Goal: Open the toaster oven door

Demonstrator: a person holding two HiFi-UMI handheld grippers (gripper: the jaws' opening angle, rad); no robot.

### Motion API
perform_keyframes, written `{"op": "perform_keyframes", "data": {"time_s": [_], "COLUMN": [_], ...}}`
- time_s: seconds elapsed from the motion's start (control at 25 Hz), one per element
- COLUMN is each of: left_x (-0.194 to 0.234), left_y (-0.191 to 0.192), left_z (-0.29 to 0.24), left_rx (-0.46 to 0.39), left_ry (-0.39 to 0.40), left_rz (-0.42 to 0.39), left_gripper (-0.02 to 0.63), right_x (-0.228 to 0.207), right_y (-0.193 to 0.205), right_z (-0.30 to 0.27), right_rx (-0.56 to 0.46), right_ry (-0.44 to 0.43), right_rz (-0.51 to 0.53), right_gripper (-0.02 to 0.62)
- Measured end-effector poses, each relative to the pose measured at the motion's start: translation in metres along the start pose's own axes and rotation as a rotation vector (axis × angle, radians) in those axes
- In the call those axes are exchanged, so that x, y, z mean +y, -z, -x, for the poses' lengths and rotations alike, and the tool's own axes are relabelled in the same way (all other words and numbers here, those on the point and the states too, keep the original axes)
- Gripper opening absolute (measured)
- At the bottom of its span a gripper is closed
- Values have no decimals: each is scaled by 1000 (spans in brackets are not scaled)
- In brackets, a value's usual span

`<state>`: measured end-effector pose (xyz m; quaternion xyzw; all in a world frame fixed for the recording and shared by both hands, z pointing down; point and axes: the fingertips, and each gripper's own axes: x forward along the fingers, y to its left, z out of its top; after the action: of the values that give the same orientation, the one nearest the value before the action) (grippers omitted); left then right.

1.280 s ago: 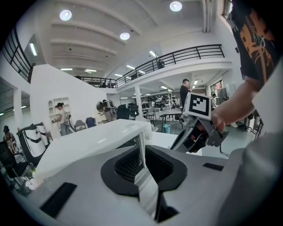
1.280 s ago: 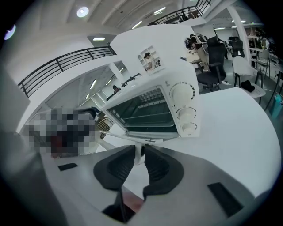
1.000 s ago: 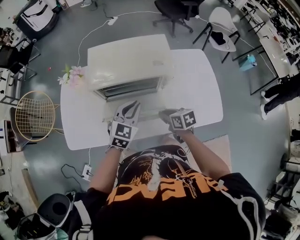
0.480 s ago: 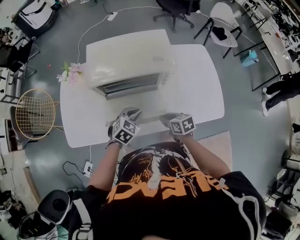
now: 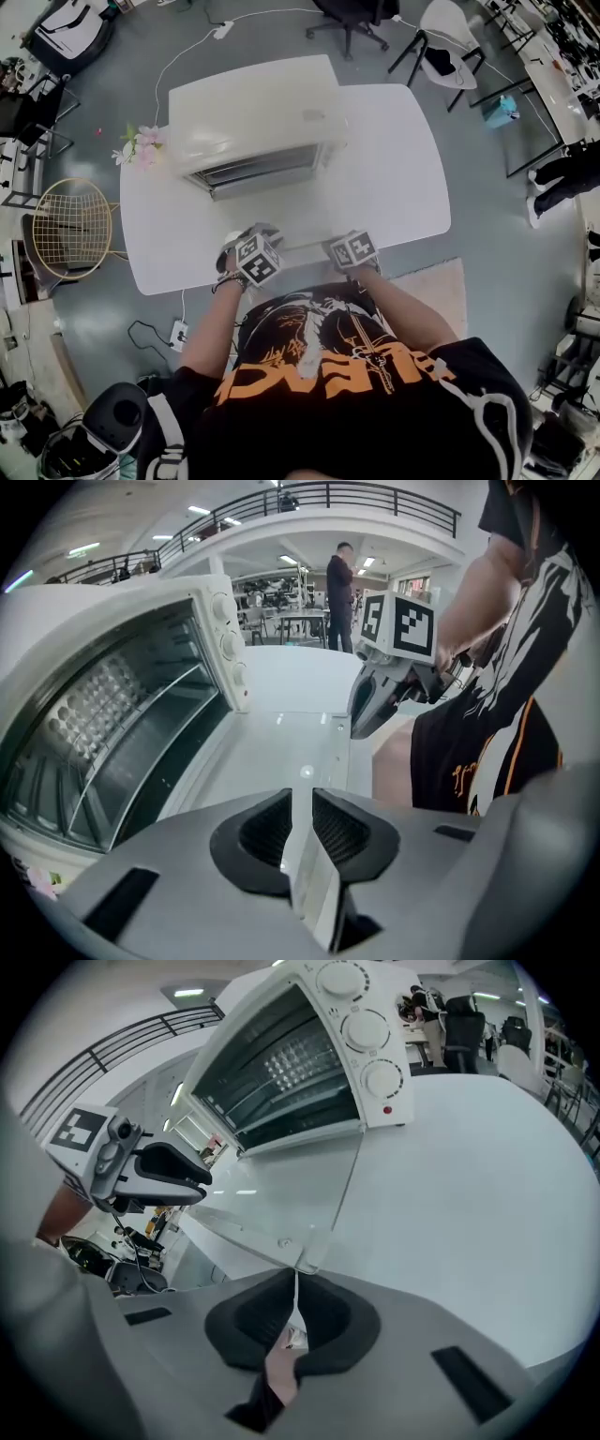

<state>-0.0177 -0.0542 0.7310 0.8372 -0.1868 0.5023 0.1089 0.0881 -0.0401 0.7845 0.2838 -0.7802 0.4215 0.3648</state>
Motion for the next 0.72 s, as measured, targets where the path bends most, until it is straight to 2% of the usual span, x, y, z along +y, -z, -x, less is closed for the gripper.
{"op": "perform_keyframes", "data": {"time_s": [0.2,0.56,0.72], "left_x": [-8,-4,-1], "left_y": [7,5,4], "left_z": [-9,-1,0], "left_rx": [20,-14,-26], "left_ry": [19,-7,-13], "left_rz": [8,35,43], "left_gripper": [89,87,87], "right_x": [-11,-14,-14], "right_y": [14,18,19], "right_z": [-15,-18,-18], "right_rx": [71,102,114], "right_ry": [8,4,14], "right_rz": [-14,5,48], "right_gripper": [21,14,14]}}
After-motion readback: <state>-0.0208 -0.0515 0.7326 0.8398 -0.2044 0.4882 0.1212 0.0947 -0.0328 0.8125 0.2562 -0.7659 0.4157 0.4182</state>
